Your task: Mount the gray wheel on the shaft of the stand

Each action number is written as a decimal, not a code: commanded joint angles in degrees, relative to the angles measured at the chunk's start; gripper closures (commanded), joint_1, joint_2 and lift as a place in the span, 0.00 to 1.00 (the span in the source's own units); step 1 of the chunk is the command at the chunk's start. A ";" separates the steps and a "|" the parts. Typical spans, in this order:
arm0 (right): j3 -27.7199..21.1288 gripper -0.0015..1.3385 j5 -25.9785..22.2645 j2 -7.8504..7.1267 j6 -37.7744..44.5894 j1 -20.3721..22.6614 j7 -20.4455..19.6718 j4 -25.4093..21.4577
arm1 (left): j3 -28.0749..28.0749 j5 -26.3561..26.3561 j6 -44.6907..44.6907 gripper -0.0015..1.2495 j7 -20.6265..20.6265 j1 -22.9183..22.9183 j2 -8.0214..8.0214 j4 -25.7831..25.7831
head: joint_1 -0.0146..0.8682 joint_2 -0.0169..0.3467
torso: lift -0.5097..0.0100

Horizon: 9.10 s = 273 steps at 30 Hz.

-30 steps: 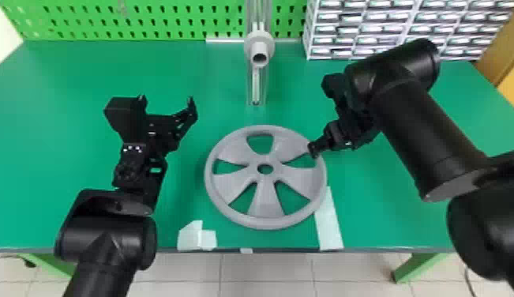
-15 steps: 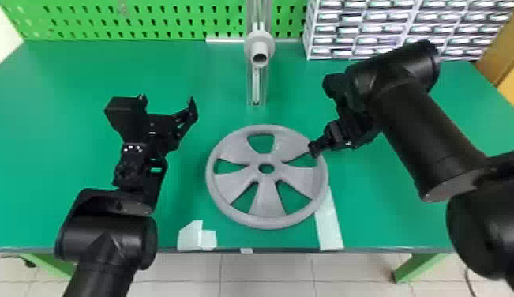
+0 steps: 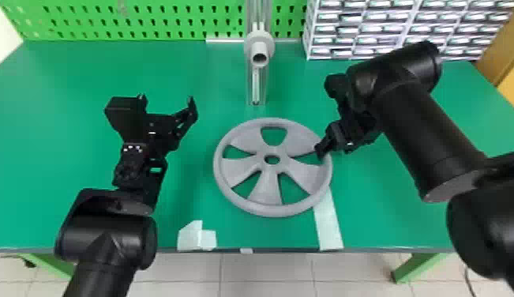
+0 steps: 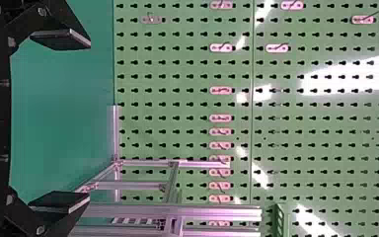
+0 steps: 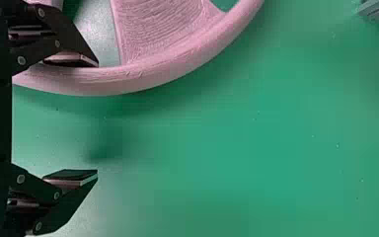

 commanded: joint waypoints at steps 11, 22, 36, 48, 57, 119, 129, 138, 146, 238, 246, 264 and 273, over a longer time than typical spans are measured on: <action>-0.06 0.66 0.65 0.00 0.01 0.16 0.01 -0.53 | -0.05 -0.21 0.00 0.15 0.00 0.00 0.01 0.00 | 1.00 0.19 | 0.79; -0.14 0.86 1.62 0.00 -0.08 0.34 0.01 -1.32 | -0.05 -0.30 0.00 0.15 0.00 0.09 0.01 0.00 | 1.00 0.19 | 0.79; -0.41 0.88 1.97 -0.09 -0.43 1.57 0.01 -5.28 | -0.05 -0.30 0.00 0.15 0.00 0.27 0.01 -0.18 | 1.00 0.19 | 0.79; -1.29 0.88 1.62 -1.06 -0.34 6.84 0.01 -17.58 | 0.65 -0.21 0.18 0.15 0.88 1.15 -0.08 -1.23 | 1.00 0.19 | 0.79; -1.64 0.88 1.71 -1.58 -1.93 10.62 0.01 -24.88 | 1.01 -0.12 0.53 0.15 1.06 1.32 0.01 -1.58 | 1.00 0.19 | 0.79; -5.07 0.88 -6.64 -4.22 -21.44 30.48 -10.89 -46.85 | -0.31 2.95 5.01 0.16 5.36 12.57 0.18 -18.63 | 1.00 0.19 | 0.79; -4.28 0.89 -7.08 -4.57 -10.19 27.49 -10.80 -47.73 | -0.58 2.69 5.01 0.16 5.36 12.22 0.53 -18.90 | 1.00 0.19 | 0.79; -4.10 0.89 -6.64 -5.45 -6.76 30.39 -10.80 -52.91 | -0.84 2.25 5.01 0.16 5.54 12.57 0.53 -19.95 | 1.00 0.19 | 0.79; -5.42 0.89 -7.26 -5.80 -5.97 35.49 -10.80 -58.89 | -1.19 1.99 6.06 0.16 7.38 13.98 0.62 -21.71 | 1.00 0.19 | 0.79; -6.30 0.89 -5.85 -3.69 -52.29 48.32 -15.37 -67.50 | -12.00 23.43 13.71 0.23 12.83 13.10 9.23 -23.20 | 1.00 0.19 | 0.79; -5.68 0.89 -6.47 -3.87 -53.96 48.50 -15.81 -67.50 | -12.44 23.96 11.07 0.24 12.83 12.13 9.23 -20.92 | 1.00 0.19 | 0.79; -4.63 0.89 -7.61 -4.22 -56.95 49.03 -15.81 -67.06 | -14.29 24.75 2.46 0.25 12.83 8.71 9.23 -14.33 | 1.00 0.19 | 0.79; -4.10 0.89 -8.14 -4.40 -59.67 49.11 -15.81 -66.36 | -15.34 26.16 -0.70 0.29 12.75 6.42 9.23 -10.63 | 1.00 0.19 | 0.79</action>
